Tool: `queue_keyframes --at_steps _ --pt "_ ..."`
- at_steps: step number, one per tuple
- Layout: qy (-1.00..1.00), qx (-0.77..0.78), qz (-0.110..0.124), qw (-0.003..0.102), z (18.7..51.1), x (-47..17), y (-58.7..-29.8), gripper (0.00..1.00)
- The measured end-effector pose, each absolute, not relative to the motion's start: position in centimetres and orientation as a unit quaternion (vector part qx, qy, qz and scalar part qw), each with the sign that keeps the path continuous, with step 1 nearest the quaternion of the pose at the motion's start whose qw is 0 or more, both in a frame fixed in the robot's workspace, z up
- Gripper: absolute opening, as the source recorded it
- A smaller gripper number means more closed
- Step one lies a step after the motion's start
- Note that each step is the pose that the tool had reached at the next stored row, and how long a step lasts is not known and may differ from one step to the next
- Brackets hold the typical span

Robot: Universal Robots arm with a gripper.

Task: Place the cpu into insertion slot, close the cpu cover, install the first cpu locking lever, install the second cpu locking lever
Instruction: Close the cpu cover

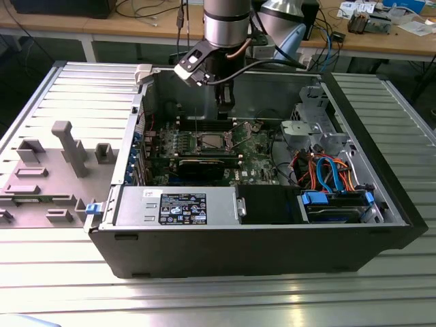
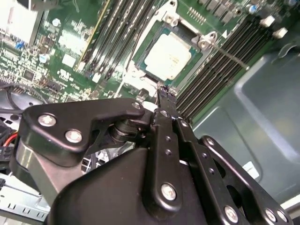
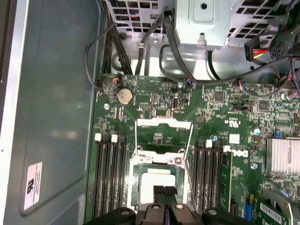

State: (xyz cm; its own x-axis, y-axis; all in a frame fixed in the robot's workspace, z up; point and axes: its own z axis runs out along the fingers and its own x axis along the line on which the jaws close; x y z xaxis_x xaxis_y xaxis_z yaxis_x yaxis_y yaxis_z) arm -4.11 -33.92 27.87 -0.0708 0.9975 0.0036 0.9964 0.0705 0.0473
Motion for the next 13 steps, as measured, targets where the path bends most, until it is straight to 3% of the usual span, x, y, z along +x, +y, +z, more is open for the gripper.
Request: queue_keyframes --at_steps 13 --pt "0.732 0.681 0.018 0.015 27.3 -0.1 -33.9 0.11"
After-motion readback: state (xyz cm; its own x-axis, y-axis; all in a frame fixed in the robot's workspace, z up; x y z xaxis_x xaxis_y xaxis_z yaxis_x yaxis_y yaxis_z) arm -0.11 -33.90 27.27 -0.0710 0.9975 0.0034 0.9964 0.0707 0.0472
